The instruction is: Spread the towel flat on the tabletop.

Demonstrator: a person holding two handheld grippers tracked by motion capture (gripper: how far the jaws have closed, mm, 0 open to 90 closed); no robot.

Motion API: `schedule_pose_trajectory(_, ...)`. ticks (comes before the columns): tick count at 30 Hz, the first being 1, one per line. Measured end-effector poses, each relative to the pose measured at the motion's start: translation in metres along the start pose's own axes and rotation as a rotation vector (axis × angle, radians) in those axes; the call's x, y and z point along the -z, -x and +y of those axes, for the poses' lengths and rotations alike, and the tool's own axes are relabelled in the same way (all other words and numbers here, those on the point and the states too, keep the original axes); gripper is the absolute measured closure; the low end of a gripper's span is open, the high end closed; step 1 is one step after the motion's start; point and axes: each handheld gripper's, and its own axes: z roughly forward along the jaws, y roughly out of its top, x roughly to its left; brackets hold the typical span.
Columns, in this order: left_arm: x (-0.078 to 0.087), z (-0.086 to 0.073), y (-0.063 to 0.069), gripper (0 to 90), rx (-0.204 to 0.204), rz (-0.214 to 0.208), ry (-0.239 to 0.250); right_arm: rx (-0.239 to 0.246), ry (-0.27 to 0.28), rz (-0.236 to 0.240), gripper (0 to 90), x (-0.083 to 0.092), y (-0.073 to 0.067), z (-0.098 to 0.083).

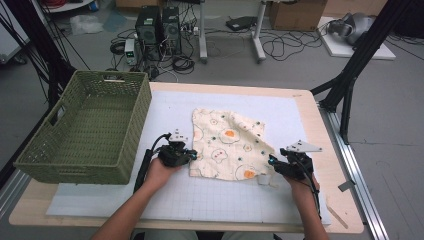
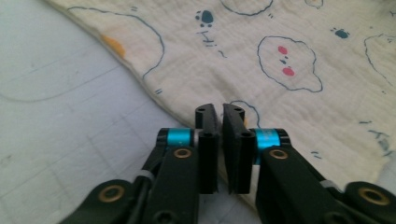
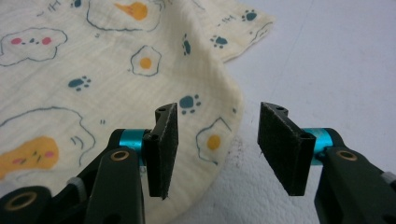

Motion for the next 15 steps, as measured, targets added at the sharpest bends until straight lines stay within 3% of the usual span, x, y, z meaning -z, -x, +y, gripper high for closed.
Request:
schedule_pose_trajectory(5,0.026,-0.013,-0.01,86.9,0.013,0.054,0.022,-0.024,-0.031,0.056,44.5,-0.002,-0.004,-0.004)
schedule_pose_trajectory(6,0.032,-0.017,-0.013,86.9,0.028,0.063,0.027,-0.034,-0.04,0.099,43.5,-0.003,-0.006,-0.004)
schedule_pose_trajectory(8,0.043,-0.026,-0.018,86.8,0.06,0.065,0.049,-0.034,-0.048,0.136,43.0,-0.004,-0.012,-0.004)
schedule_pose_trajectory(9,0.046,-0.029,-0.018,86.8,0.06,0.066,0.045,-0.021,-0.055,0.159,43.2,-0.006,-0.018,-0.003)
schedule_pose_trajectory(10,0.049,-0.033,-0.017,86.8,0.034,0.071,0.025,-0.012,-0.064,0.169,44.0,-0.007,-0.023,-0.003)
schedule_pose_trajectory(13,0.051,-0.039,-0.009,86.5,0.015,0.073,0.018,0.042,-0.116,0.214,54.6,-0.016,-0.042,-0.001)
schedule_pose_trajectory(14,0.051,-0.04,-0.009,86.4,0.017,0.075,0.02,0.064,-0.116,0.192,62.0,-0.017,-0.047,0.0)
schedule_pose_trajectory(15,0.052,-0.041,-0.008,86.4,0.022,0.076,0.023,0.059,-0.123,0.215,74.4,-0.016,-0.047,0.001)
